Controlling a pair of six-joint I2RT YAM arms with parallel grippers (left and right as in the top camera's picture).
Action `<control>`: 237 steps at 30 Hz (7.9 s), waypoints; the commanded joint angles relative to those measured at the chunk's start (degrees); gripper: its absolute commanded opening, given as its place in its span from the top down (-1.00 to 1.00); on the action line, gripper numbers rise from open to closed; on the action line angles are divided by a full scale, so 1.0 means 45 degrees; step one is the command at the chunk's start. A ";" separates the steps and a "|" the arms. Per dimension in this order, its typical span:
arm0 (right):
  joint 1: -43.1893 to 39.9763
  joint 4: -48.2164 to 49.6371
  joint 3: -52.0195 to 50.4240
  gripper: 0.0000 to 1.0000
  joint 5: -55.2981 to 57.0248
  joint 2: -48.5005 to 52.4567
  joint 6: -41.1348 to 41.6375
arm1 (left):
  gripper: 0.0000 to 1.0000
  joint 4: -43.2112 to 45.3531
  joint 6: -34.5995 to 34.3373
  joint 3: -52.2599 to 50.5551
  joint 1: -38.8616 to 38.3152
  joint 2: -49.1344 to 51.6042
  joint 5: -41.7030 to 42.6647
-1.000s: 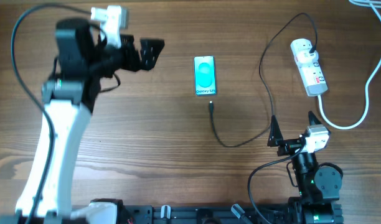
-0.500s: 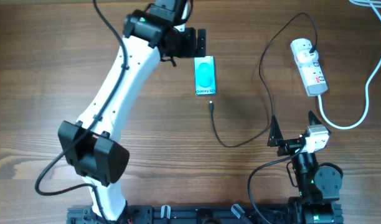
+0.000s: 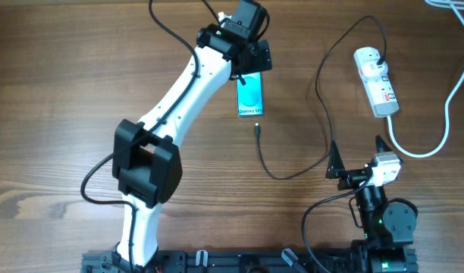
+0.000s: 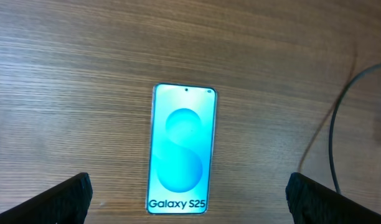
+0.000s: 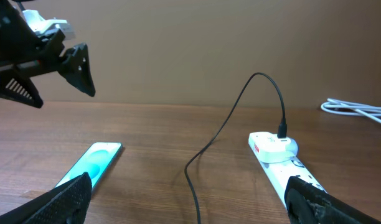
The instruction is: Plug charger to phone and switch on socket
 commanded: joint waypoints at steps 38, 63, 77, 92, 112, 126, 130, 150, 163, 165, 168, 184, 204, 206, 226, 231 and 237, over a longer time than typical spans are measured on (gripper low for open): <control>0.0063 0.0034 -0.0010 -0.99 0.0117 -0.0058 0.0155 | -0.79 -0.0189 0.1258 0.0058 -0.0597 0.3711 0.0471; 0.0063 0.0034 -0.0010 -0.99 0.0117 -0.0058 0.0160 | -0.99 -0.0894 0.1491 0.0253 -0.0636 0.3521 -0.0398; 0.0063 0.0034 -0.0010 -1.00 0.0117 -0.0058 0.0160 | -0.99 -0.1146 0.0578 0.1195 -0.0665 0.2380 0.0432; 0.0063 0.0034 -0.0010 -0.99 0.0117 -0.0058 0.0160 | -0.99 -0.0942 0.0627 0.1064 -0.0573 0.3483 0.0136; 0.0063 0.0034 -0.0010 -0.99 0.0117 -0.0058 0.0155 | -0.65 -0.0933 0.0622 0.0903 -0.0403 0.4303 0.0189; 0.0063 0.0034 -0.0010 -1.00 0.0117 -0.0058 0.0155 | -0.43 -0.1035 0.0583 0.0908 -0.0403 0.4289 0.0194; 0.0063 0.0034 -0.0010 -0.99 0.0117 -0.0058 0.0160 | -0.44 -0.1098 0.0583 0.0918 -0.0403 0.4289 0.0199; 0.0063 0.0034 -0.0010 -0.99 0.0117 -0.0058 0.0155 | -0.37 -0.1710 0.0583 0.0942 0.0495 0.1656 0.4303; 0.0063 0.4294 -0.0010 -0.99 -0.2759 -0.0058 0.4629 | -0.40 -0.1151 0.0583 0.0942 0.2943 0.1447 1.2556; 0.0063 0.8398 0.0107 -0.99 -0.3201 0.0151 0.4857 | -0.40 -0.1093 0.0578 0.0942 0.3016 0.1447 1.3172; 0.0063 0.7815 0.2749 -0.99 -0.3055 0.1846 0.4046 | -0.40 -0.0937 0.0563 0.0942 0.3026 0.1447 1.3352; 0.3570 -0.6834 1.6602 -0.98 -0.1137 1.8671 0.5484 | -0.40 0.0165 -0.4197 0.0942 0.3230 0.1447 1.4591; 0.6232 -0.6484 1.7772 -0.11 0.3978 2.1867 0.8534 | -0.40 0.0165 -0.4765 0.0942 0.2943 0.1447 1.5348; 0.6232 -0.6479 1.7772 -0.10 0.3988 2.2071 0.8514 | -0.40 0.0170 -0.4765 0.0942 0.2943 0.1447 1.5339; 0.6232 -0.6110 1.7772 0.28 0.4945 2.2260 0.9253 | -0.39 0.0495 -0.5251 0.0942 0.2535 0.1452 1.3668; 0.6232 -0.6164 1.7772 0.31 0.4367 2.2260 0.9462 | -0.40 0.0500 -0.5382 0.0942 0.2535 0.1452 1.3712; 0.6232 -0.6149 1.7772 0.53 0.4274 2.2260 0.9466 | -0.40 0.0495 -0.5377 0.0942 0.2535 0.1452 1.3721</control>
